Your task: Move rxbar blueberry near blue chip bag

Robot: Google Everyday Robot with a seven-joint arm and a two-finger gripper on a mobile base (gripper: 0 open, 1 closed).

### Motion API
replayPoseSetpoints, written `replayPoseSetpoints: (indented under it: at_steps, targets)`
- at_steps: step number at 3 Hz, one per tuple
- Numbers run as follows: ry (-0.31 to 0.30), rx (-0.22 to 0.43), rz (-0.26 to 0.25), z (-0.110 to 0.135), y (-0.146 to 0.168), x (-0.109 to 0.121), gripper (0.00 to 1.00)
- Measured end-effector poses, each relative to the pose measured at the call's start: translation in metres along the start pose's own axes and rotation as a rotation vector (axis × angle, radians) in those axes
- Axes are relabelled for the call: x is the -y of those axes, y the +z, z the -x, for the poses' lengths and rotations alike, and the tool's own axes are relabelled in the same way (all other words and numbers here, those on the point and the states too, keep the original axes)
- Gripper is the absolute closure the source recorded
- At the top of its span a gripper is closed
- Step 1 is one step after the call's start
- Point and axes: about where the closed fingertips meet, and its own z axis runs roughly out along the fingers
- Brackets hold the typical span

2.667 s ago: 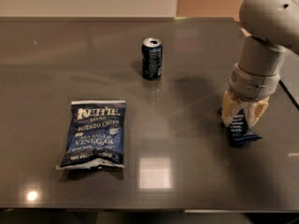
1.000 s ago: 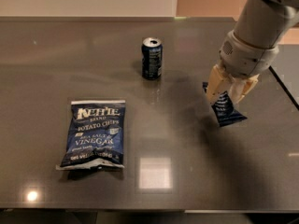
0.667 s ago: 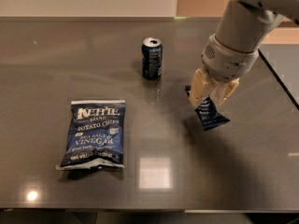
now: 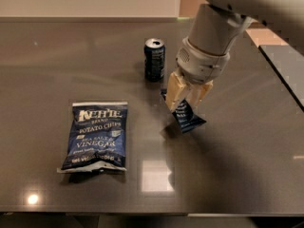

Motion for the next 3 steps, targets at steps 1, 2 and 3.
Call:
replayPoseSetpoints:
  at_steps: [1,2,3]
  targets:
    - [-0.062,-0.004,0.023,0.015,0.009,-0.023,1.0]
    - [-0.123,-0.018,0.051,0.025,0.022,-0.042,1.0]
    - [-0.175,-0.023,0.077,0.029,0.032,-0.057,1.0]
